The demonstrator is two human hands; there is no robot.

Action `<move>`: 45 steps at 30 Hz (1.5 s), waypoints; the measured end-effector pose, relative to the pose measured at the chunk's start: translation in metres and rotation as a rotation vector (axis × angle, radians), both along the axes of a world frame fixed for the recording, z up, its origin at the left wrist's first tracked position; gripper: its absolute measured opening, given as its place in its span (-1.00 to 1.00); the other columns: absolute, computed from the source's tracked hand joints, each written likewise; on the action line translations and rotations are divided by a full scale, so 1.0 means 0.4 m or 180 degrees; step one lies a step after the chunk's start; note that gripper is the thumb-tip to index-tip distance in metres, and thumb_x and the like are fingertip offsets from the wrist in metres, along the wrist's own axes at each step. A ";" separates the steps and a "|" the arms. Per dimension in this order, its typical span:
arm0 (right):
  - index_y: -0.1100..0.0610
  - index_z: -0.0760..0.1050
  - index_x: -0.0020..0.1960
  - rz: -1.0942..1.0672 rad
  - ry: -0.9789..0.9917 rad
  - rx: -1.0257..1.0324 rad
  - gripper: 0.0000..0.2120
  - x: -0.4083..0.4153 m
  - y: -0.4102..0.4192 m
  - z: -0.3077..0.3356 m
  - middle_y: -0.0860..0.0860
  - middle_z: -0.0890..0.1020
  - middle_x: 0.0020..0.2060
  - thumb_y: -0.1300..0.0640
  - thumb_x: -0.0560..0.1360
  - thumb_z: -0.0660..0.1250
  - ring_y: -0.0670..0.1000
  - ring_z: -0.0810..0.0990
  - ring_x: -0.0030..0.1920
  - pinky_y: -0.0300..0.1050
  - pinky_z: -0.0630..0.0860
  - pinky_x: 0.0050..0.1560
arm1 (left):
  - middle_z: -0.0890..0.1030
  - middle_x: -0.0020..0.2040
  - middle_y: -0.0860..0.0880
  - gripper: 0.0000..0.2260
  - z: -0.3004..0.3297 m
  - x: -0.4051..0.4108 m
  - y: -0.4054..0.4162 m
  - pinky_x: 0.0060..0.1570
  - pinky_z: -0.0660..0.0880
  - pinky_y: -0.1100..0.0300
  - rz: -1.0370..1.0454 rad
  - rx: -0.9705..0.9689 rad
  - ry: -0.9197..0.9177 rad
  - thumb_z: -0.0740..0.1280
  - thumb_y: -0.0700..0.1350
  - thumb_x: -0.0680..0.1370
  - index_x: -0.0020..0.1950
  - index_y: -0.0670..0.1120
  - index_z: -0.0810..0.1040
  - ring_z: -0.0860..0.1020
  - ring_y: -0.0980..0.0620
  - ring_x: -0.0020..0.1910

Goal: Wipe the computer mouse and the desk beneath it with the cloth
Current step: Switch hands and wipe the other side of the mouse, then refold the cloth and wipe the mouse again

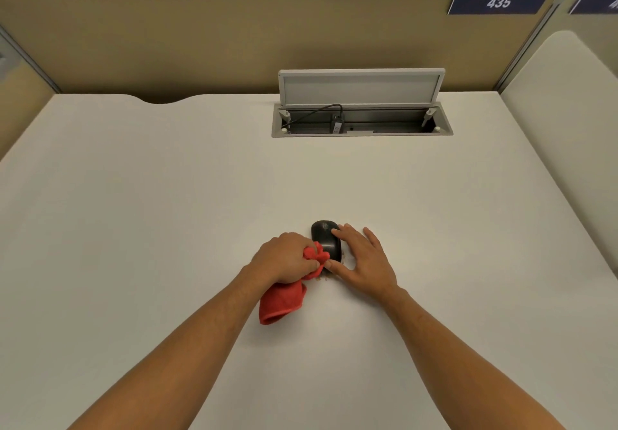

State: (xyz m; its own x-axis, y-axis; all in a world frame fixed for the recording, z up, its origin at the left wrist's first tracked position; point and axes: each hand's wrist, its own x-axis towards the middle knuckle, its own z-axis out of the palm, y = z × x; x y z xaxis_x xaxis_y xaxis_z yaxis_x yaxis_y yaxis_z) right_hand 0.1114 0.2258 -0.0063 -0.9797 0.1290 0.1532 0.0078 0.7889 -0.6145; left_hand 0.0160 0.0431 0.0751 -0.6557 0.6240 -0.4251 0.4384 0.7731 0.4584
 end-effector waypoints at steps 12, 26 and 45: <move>-0.12 0.24 0.49 -0.0067 -0.0088 -0.0517 -0.33 0.007 0.000 0.034 -0.07 0.29 0.50 -0.38 0.47 0.18 -0.14 0.11 0.53 0.04 0.02 0.53 | 0.69 -0.14 0.00 -0.94 0.105 -0.032 -0.051 -0.14 0.55 0.09 0.0595 0.0885 -0.1126 0.45 0.02 0.48 -0.12 0.07 0.66 0.62 0.05 -0.19; -0.11 0.38 0.38 -0.0399 -0.0102 -0.2509 -0.41 0.037 -0.077 0.196 -0.16 0.59 0.20 -0.32 0.43 0.33 -0.08 0.56 0.22 -0.04 0.50 0.21 | 0.69 0.09 -0.07 -0.73 0.089 0.028 0.022 0.06 0.58 0.08 0.1136 0.2606 -0.2154 0.49 0.00 0.47 0.15 0.03 0.65 0.66 -0.07 0.09; -0.07 0.58 0.20 -0.0748 -0.0149 -0.3332 -0.48 0.050 -0.006 0.206 0.06 0.68 0.04 0.36 0.34 0.41 0.11 0.66 0.02 -0.04 0.62 -0.05 | 0.46 0.37 0.11 -0.57 0.022 0.021 0.001 0.35 0.39 0.02 0.0799 0.2189 -0.0714 0.22 0.18 0.55 0.41 0.13 0.42 0.43 0.14 0.32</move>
State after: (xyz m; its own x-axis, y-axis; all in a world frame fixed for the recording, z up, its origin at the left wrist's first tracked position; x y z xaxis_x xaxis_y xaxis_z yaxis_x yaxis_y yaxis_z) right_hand 0.1312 0.2234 0.0760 -0.9152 0.3605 -0.1799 0.1318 -0.1542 -0.9792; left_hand 0.0244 0.0433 0.0838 -0.7565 0.6400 -0.1344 0.1271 0.3456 0.9297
